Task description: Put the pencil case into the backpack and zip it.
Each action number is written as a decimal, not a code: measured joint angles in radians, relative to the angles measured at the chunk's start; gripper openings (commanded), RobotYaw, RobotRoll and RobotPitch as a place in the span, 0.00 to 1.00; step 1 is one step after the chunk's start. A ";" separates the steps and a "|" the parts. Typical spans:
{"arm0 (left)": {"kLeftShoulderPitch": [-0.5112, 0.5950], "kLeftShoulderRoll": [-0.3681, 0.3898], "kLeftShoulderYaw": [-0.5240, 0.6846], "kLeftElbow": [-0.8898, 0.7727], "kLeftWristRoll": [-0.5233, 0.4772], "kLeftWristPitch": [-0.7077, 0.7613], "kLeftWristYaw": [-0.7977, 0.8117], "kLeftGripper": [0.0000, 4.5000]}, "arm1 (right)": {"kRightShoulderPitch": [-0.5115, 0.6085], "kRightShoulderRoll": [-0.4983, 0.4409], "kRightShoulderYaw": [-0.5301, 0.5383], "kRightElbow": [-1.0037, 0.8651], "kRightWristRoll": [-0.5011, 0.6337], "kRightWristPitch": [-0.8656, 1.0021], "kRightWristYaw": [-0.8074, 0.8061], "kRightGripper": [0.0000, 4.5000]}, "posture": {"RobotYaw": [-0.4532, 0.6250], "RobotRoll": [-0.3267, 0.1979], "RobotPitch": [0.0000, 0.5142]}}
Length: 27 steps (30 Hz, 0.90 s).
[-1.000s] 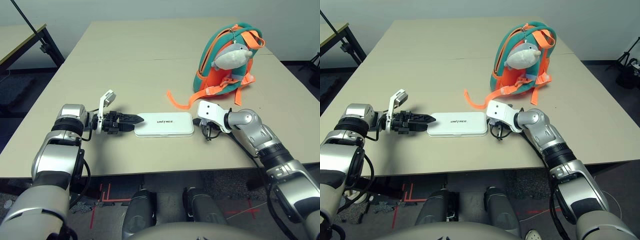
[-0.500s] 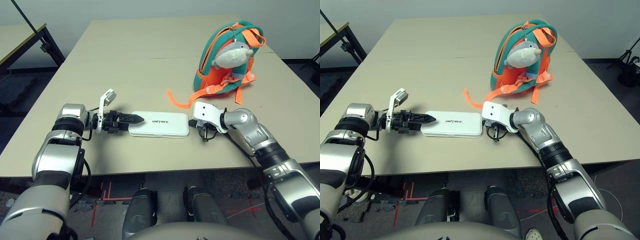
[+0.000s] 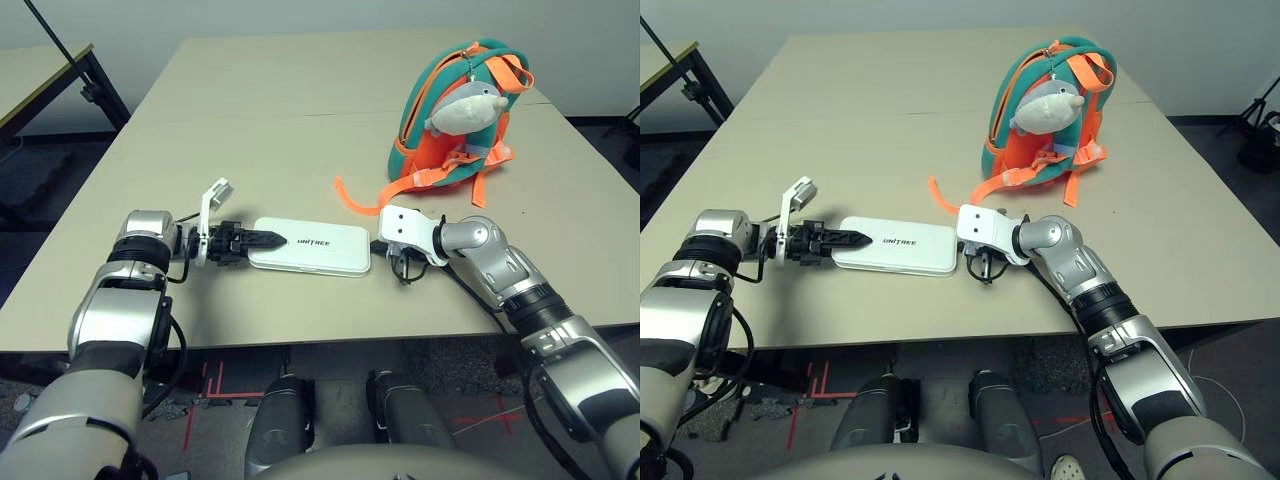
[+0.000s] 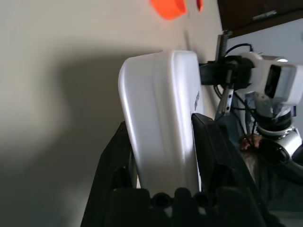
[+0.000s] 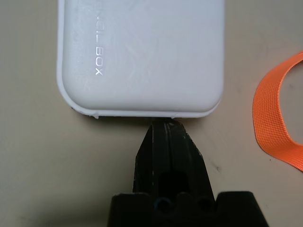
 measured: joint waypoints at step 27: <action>0.069 0.017 0.132 -0.418 -0.160 0.139 0.115 0.31 | 0.160 -0.115 -0.487 -0.244 0.378 0.454 -0.194 1.00 | 0.28 0.62 0.08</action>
